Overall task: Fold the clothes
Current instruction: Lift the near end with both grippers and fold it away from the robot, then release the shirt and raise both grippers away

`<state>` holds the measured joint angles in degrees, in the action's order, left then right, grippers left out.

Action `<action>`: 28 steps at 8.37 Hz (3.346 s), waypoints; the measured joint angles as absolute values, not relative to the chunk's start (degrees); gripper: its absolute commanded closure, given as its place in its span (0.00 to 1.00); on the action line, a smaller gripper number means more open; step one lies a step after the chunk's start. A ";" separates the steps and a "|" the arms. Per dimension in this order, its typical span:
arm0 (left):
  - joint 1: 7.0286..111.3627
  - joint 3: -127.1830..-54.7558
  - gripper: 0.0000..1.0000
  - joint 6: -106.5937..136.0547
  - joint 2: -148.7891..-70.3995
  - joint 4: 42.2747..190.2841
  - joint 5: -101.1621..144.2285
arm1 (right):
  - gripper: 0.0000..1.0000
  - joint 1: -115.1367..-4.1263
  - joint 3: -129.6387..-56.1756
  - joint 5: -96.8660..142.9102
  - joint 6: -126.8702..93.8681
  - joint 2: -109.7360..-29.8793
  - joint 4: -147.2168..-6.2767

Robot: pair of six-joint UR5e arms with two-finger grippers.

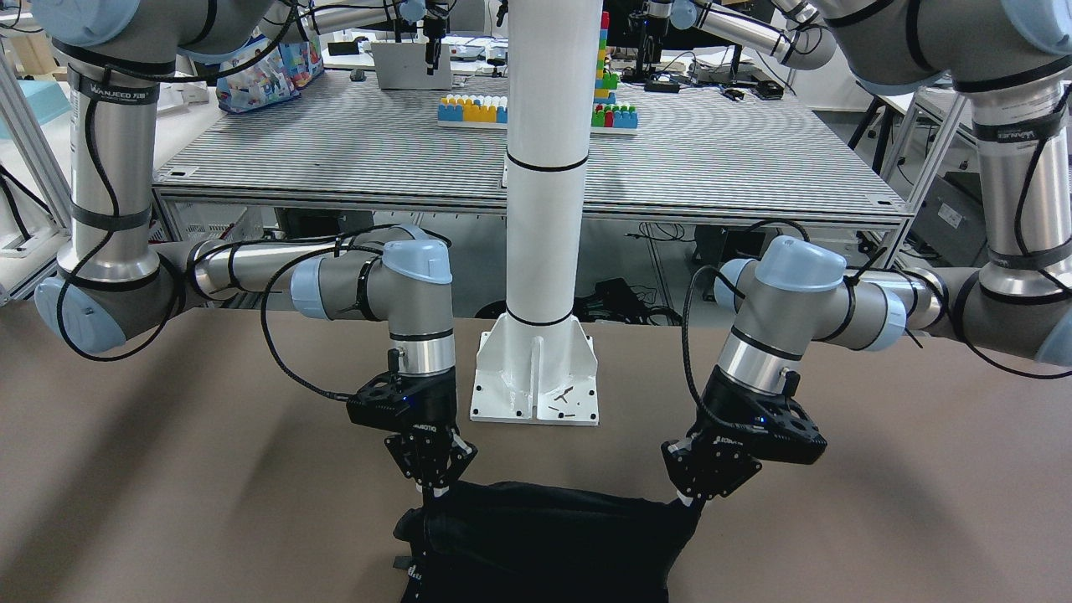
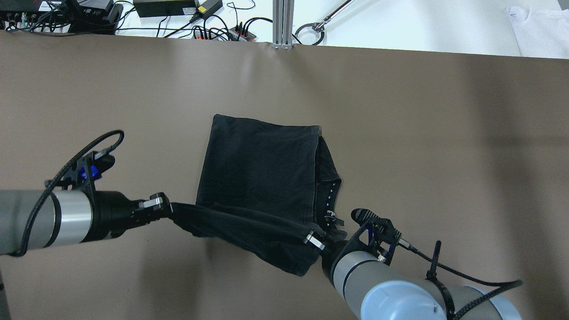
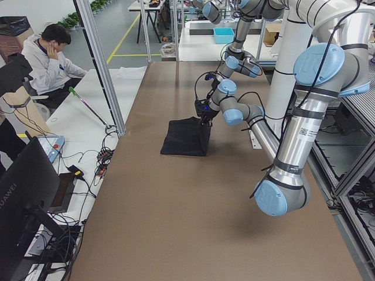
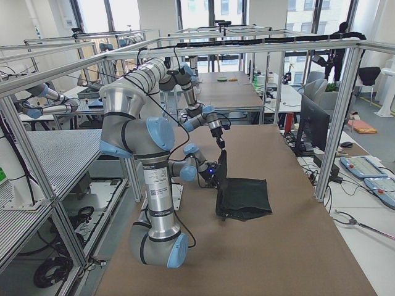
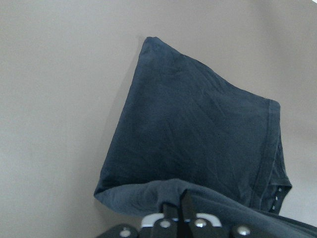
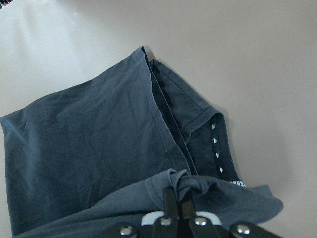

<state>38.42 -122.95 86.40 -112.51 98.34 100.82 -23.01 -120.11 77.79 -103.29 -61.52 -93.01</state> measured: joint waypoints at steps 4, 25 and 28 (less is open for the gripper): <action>43.20 -108.70 1.00 82.26 -121.58 96.97 100.71 | 1.00 -30.98 -106.26 81.86 -99.50 -51.72 -92.72; 52.06 -86.01 0.00 67.74 -128.15 110.84 108.27 | 0.06 -39.88 -74.95 90.22 -81.90 -40.02 -74.85; 59.43 -95.05 0.00 51.46 -113.08 110.67 110.80 | 0.06 -44.97 -81.60 94.14 -60.39 -47.52 -80.53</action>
